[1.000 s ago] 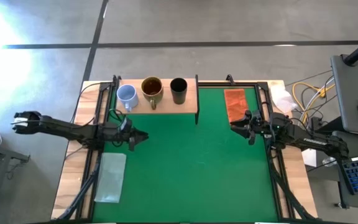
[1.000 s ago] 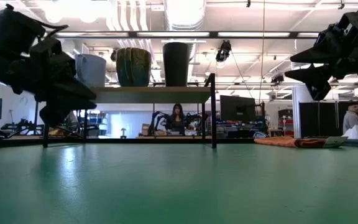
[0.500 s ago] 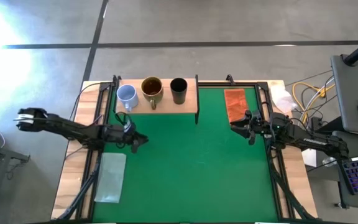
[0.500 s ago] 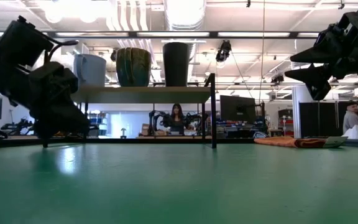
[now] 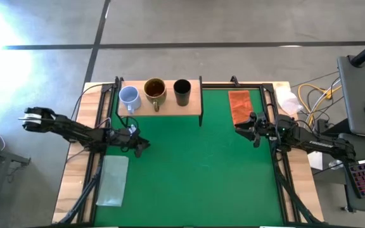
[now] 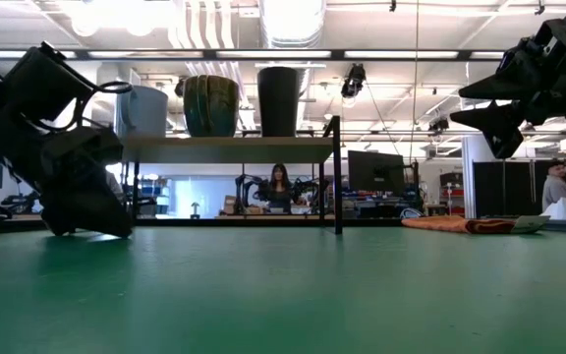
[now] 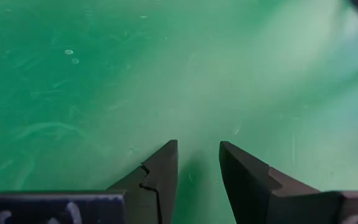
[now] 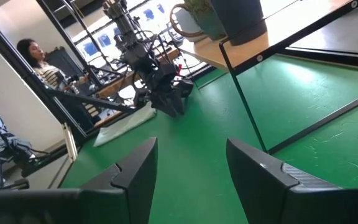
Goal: Stack small to large cups/mugs on shelf
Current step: Return to Home Position
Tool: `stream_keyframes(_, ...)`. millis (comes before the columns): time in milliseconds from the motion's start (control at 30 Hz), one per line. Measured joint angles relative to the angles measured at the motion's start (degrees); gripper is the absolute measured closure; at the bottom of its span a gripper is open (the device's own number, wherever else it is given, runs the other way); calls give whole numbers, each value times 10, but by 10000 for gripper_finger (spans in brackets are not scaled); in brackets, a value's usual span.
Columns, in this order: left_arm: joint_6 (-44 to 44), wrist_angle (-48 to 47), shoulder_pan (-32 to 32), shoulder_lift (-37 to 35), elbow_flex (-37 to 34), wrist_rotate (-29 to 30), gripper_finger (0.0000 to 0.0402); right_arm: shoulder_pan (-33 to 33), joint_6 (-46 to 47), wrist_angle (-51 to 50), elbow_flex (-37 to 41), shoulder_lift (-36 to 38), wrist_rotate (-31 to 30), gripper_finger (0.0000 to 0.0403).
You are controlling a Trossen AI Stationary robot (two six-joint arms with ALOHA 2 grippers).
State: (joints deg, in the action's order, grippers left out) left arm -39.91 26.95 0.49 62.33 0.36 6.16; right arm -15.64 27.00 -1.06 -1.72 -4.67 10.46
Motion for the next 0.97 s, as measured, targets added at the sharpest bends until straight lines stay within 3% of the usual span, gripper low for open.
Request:
stream_keyframes(333, 0, 2, 0, 29, 0, 0, 294, 0, 0, 0, 0, 0, 0, 218)
stream_keyframes(967, -3, 82, 0, 19, 2, -2, 294, 0, 0, 0, 0, 0, 0, 218)
